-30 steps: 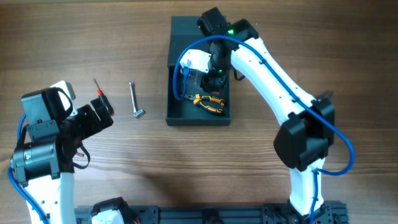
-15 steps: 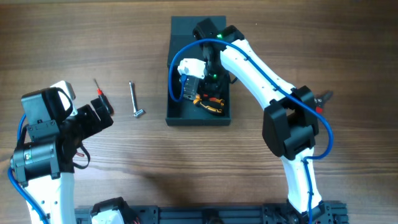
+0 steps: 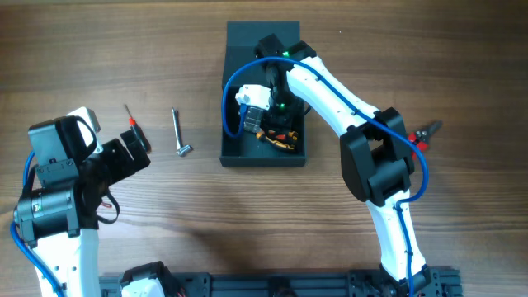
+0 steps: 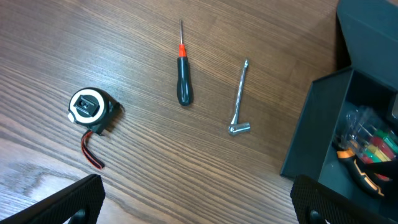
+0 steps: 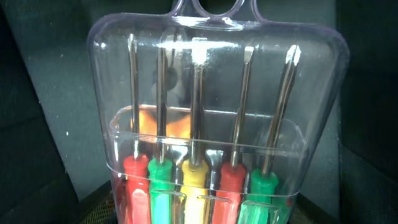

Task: Pack container
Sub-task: 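Carry the screwdriver case into the box and release it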

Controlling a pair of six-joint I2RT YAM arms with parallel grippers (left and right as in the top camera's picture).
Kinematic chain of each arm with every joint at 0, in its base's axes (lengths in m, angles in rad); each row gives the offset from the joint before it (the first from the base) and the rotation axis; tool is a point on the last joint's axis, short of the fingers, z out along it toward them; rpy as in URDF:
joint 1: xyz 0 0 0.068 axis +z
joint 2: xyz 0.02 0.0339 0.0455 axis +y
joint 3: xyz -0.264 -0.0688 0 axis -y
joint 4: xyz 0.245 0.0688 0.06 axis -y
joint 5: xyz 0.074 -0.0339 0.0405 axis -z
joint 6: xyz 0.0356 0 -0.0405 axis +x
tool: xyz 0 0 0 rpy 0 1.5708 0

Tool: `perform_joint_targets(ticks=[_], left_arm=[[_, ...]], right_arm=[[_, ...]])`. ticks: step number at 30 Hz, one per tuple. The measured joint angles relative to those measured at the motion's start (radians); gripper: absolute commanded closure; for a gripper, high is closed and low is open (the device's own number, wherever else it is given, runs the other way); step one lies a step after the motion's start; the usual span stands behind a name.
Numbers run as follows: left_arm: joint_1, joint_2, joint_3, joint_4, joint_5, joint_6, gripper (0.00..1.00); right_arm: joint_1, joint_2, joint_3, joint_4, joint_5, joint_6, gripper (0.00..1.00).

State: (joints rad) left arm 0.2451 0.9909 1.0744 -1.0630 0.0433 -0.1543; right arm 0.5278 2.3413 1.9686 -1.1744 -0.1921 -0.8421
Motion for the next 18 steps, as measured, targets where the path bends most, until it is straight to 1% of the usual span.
perform_joint_targets(ticks=[5, 8, 10, 11, 12, 13, 14, 15, 16, 17, 18], left_arm=[[0.000, 0.000, 0.000, 0.000, 0.000, 0.000, 0.00], [0.000, 0.000, 0.000, 0.000, 0.000, 0.000, 0.00], [0.000, 0.000, 0.000, 0.000, 0.000, 0.000, 0.00], [0.000, 0.000, 0.000, 0.000, 0.000, 0.000, 0.00], [0.000, 0.000, 0.000, 0.000, 0.000, 0.000, 0.00], [0.000, 0.000, 0.000, 0.000, 0.000, 0.000, 0.00], [0.000, 0.000, 0.000, 0.000, 0.000, 0.000, 0.00], [0.000, 0.000, 0.000, 0.000, 0.000, 0.000, 0.00], [0.000, 0.000, 0.000, 0.000, 0.000, 0.000, 0.00], [0.000, 0.000, 0.000, 0.000, 0.000, 0.000, 0.00], [0.000, 0.000, 0.000, 0.000, 0.000, 0.000, 0.00]], right_arm=[[0.000, 0.000, 0.000, 0.001, -0.003, 0.031, 0.46], [0.000, 0.000, 0.000, 0.001, -0.003, 0.053, 0.44], [0.000, 0.000, 0.000, 0.000, -0.003, 0.073, 0.39], [0.000, 0.000, 0.000, 0.000, -0.003, 0.083, 0.38], [0.000, 0.000, 0.000, 0.000, -0.003, 0.093, 0.31], [0.000, 0.000, 0.000, 0.000, -0.003, 0.103, 0.21], [0.000, 0.000, 0.000, -0.001, -0.003, 0.111, 0.16], [0.000, 0.000, 0.000, -0.004, -0.003, 0.115, 0.15], [0.000, 0.000, 0.000, -0.008, -0.003, 0.119, 0.11], [0.000, 0.000, 0.000, -0.010, -0.004, 0.126, 0.05], [0.000, 0.000, 0.000, -0.013, -0.006, 0.129, 0.01]])
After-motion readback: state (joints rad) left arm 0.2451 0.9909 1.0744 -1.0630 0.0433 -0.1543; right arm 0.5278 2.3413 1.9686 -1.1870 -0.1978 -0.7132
